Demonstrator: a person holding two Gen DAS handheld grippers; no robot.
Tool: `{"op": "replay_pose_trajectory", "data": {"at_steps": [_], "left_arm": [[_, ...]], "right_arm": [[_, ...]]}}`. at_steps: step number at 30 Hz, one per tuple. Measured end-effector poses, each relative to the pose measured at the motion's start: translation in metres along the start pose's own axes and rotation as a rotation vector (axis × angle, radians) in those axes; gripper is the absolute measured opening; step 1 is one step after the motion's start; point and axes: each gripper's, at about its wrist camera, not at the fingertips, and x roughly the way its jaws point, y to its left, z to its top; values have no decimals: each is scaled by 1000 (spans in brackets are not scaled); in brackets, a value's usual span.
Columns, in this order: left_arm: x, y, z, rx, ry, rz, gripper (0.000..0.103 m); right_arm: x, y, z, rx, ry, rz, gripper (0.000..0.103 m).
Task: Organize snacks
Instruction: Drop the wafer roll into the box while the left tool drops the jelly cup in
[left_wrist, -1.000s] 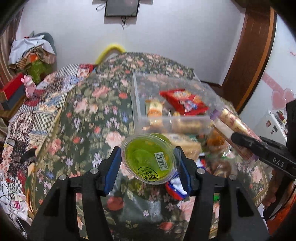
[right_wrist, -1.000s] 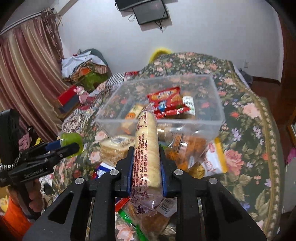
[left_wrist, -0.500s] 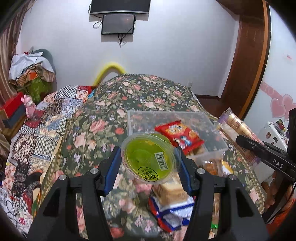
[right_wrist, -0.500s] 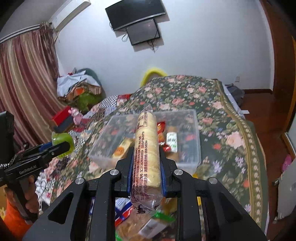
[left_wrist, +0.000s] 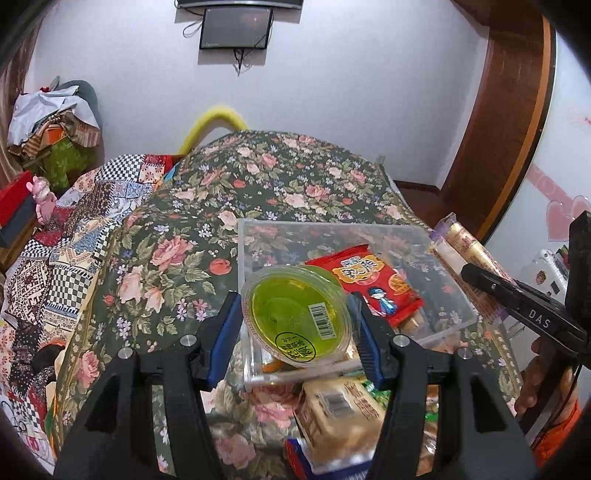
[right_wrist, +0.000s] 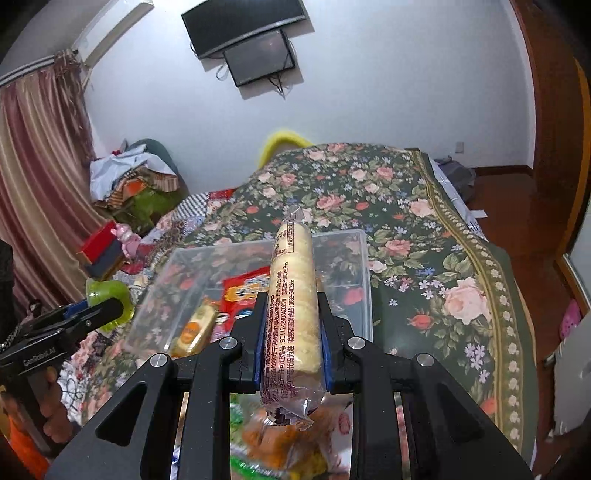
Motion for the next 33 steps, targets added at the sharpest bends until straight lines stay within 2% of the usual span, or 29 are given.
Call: {"op": "replay_pose_trajectory", "data": {"at_steps": [8,13,18,22,29,33], "left_arm": [[39,-7,4,34,48,24,57],[56,-9,2,52,79,48,57],[62,-12,-1,70,84,77,58],[59,-14,-1,70,82,71,58],[38,-11,2,38,74,42,59],[16,-12,-1,46,50,38,66]], "right_arm": [[33,-6,-1,-22,70,-39,21],[38,-6,-2,-46,86,-67,21],[42,-6,-2,-58,101,-84,24],[40,-8,-4,-63,110,-92,26],[27,-3,-5,-88,97,-102,45],[8,-3,-3,-79,69,-93,57]]}}
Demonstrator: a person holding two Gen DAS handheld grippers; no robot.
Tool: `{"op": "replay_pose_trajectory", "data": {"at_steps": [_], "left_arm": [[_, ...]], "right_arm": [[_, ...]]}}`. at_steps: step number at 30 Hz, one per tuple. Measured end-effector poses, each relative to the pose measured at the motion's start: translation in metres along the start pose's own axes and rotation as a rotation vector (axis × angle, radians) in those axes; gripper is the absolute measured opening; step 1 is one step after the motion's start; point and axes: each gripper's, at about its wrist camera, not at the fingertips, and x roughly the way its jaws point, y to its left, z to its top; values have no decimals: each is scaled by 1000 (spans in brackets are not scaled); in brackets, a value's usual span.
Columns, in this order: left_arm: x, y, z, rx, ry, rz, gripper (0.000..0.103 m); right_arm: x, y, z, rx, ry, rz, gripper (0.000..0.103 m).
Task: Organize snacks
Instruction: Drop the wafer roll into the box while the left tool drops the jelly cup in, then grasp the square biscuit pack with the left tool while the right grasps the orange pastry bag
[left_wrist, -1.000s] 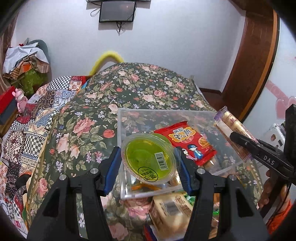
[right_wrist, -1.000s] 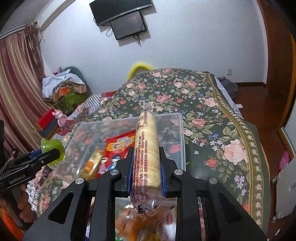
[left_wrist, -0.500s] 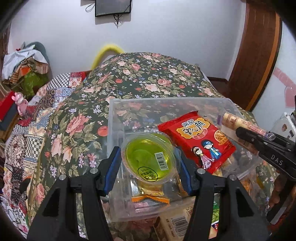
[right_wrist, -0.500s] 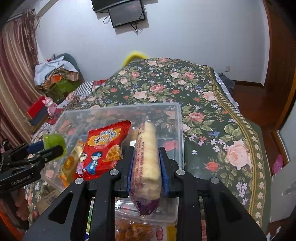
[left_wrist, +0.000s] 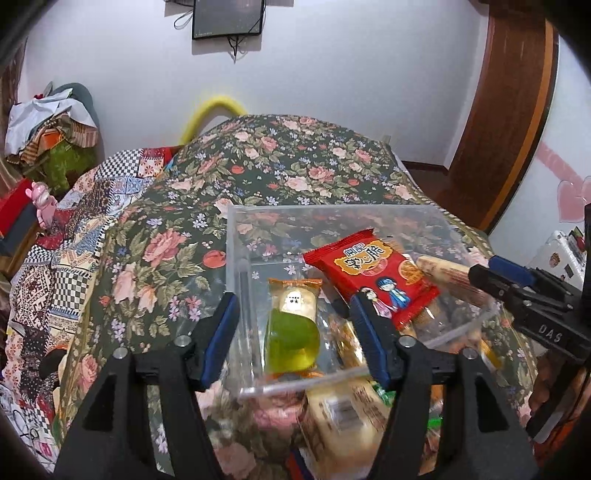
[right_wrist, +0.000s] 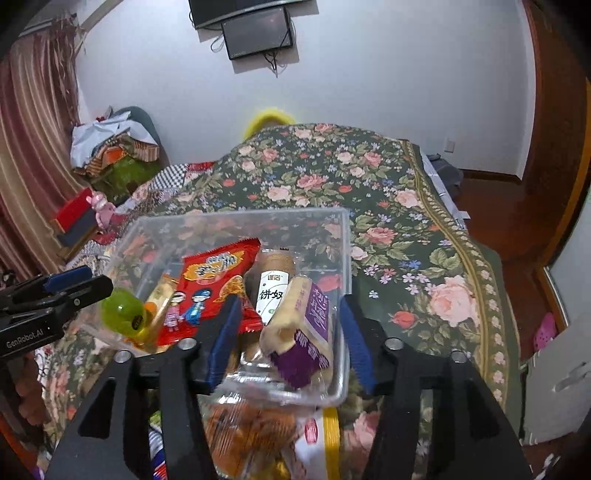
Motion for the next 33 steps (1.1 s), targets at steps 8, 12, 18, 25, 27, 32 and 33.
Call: {"op": "replay_pose_trajectory", "data": {"at_steps": [8,12,18,25,27,32,33], "left_arm": [[-27,-6,-20,20,13,-15,76],[-29,-12,-34,9,47,-47,80],[-19,-27,-63,16,98,-51,80],[1,-35,-78,4,154,-52,80],[8,-37,-80,10,163,-41,80],[19,-39,-85,10,156,-26,80],[20,-38,-85,10,153,-30,77]], "right_arm": [[-42,-2,-9,-30,-42,-5,67],[-48,-1,-22,-44,-26,-9,68],[-46,2,-50,-38,21,7,68],[-32,3,-75,2,81,60,68],[-28,4,-75,15,83,73,68],[-11,8,-73,39,104,112,66],[-9,10,-74,41,106,116,66]]}}
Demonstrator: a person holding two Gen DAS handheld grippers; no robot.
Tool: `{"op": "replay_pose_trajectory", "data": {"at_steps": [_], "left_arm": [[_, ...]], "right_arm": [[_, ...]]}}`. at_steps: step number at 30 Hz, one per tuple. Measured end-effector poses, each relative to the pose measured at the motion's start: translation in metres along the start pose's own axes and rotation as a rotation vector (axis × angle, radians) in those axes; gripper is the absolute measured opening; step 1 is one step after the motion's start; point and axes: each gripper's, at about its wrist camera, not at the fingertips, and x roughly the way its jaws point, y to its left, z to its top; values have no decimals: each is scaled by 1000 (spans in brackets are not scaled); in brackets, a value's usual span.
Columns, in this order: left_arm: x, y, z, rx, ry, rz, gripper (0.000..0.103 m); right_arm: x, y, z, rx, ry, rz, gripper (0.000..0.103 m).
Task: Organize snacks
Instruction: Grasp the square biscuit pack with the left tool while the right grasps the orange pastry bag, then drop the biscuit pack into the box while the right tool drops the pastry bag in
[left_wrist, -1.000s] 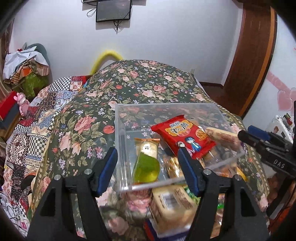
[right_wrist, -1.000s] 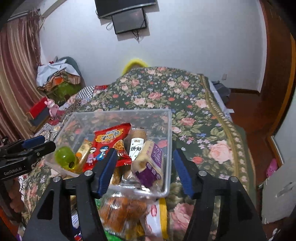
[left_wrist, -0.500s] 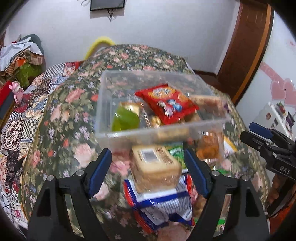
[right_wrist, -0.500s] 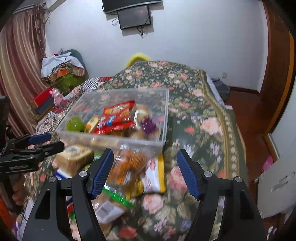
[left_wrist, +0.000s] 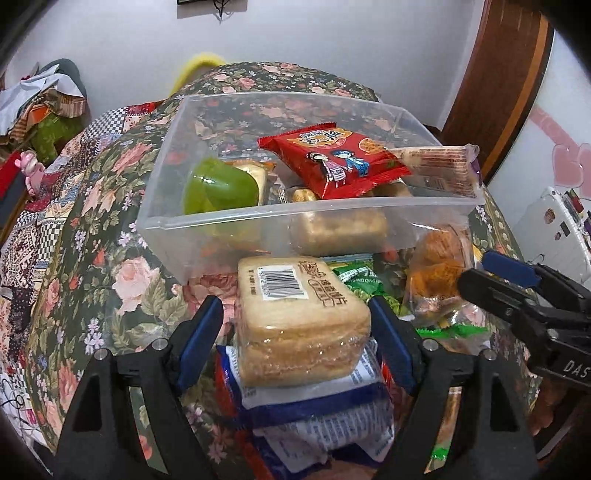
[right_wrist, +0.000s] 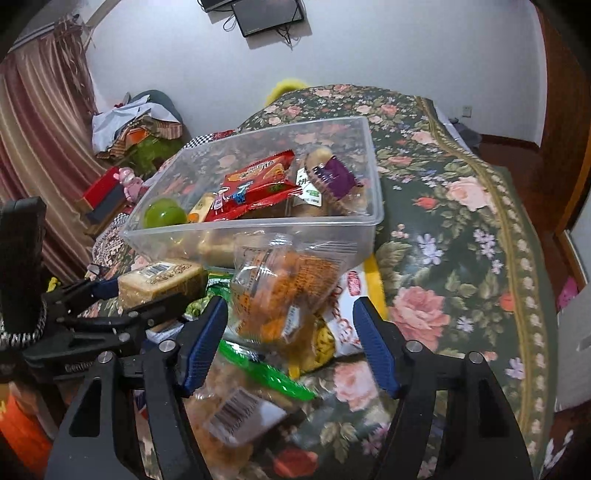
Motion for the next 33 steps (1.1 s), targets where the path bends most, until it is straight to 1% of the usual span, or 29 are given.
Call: {"op": "replay_pose_trajectory", "data": {"at_steps": [1,2,7,8,9,15,20,25,33], "left_arm": [[1,0,0,4,-8,-6,72],[1,-1,-1,10,-9,-4,64],[-2,-2,-6,38,-38,2,58],[-4,-2,-7,41,-43,4,57],[-6,-1,-7,42,-48,3,56],[-17,6,-8,19,-55,-19,55],[-34,6,-8,20,-89,-32,55],[-58,6,-3,16,-138,-39,55],[-88,9,12,17,-218,-38,55]], "right_arm": [[5,1,1,2,8,6,66],[6,2,1,4,12,7,66],[25,5,1,15,45,13,65],[27,5,0,18,45,15,59],[28,6,-1,16,42,20,57],[18,8,-5,23,21,30,49],[2,13,-3,-10,-9,20,48],[-14,17,0,-17,-39,31,48],[-32,27,17,-47,-108,49,47]]}}
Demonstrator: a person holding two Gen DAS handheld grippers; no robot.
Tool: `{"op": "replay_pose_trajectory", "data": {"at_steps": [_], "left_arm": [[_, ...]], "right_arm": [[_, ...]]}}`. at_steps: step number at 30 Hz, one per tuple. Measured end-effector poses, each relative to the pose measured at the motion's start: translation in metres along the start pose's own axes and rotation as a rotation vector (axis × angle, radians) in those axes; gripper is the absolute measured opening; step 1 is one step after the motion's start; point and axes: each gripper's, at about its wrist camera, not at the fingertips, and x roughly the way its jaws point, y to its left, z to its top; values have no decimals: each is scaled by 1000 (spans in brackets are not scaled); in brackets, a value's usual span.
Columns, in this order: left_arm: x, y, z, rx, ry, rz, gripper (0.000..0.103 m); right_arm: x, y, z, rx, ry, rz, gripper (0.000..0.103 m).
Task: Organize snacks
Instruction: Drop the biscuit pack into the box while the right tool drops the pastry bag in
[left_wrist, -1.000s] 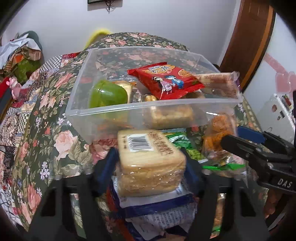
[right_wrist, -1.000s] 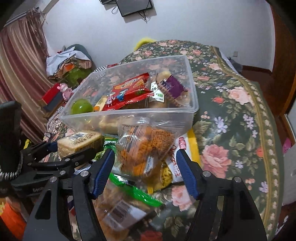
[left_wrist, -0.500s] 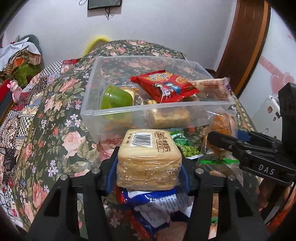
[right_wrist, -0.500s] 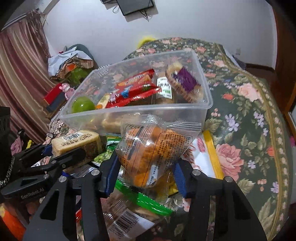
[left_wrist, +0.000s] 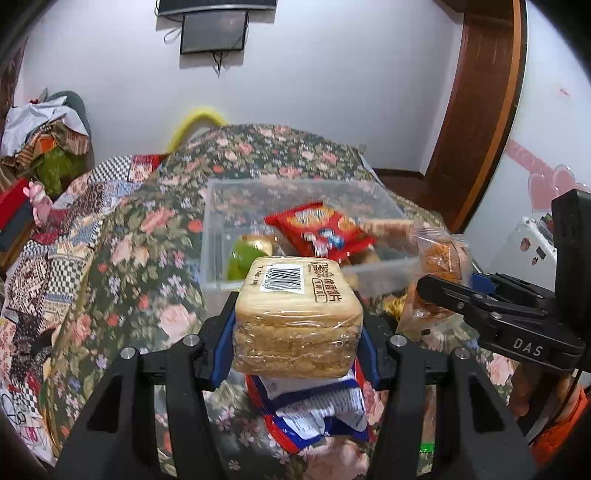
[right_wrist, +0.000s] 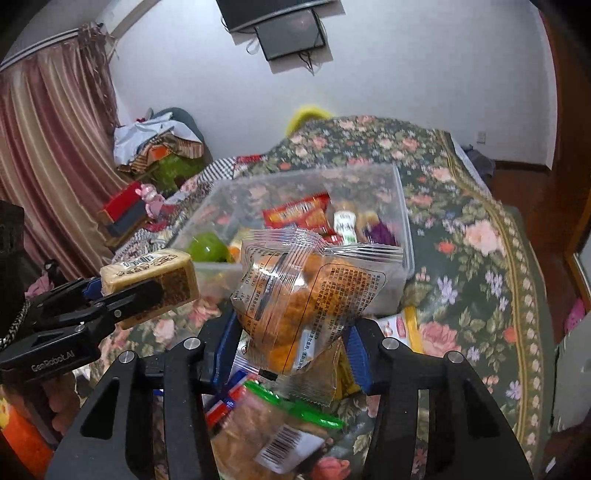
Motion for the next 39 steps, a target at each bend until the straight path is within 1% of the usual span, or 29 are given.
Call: {"op": "replay_pose_trajectory", "data": {"at_steps": [4,10,16,20,24,30,37,39], "left_arm": [[-2,3,14,-7,-21,-6,55],[4,4,36,-3,-59,6,55],[21,5,56,-21,-79,18,55],[35,5,67,-20,-79,28,55],[53,7,73,-29,-56,30,55],[89,9,78,-27,1,50,55],[120,11,78,-37,67,53,55],[127,10,76,-34,84,50,55]], "right_arm": [[-2,4,14,-18,-34,4,47],[2,3,35,-23,-76,3,47],[11,-5,55,-14,-89,0,48],[20,-11,68,-27,-89,-26,48],[32,-20,77,-31,-75,-54,48],[56,-34,86,-7,-24,-54,48],[81,-39,88,-17,44,-70,49],[85,-37,86,-31,61,-73,51]]}}
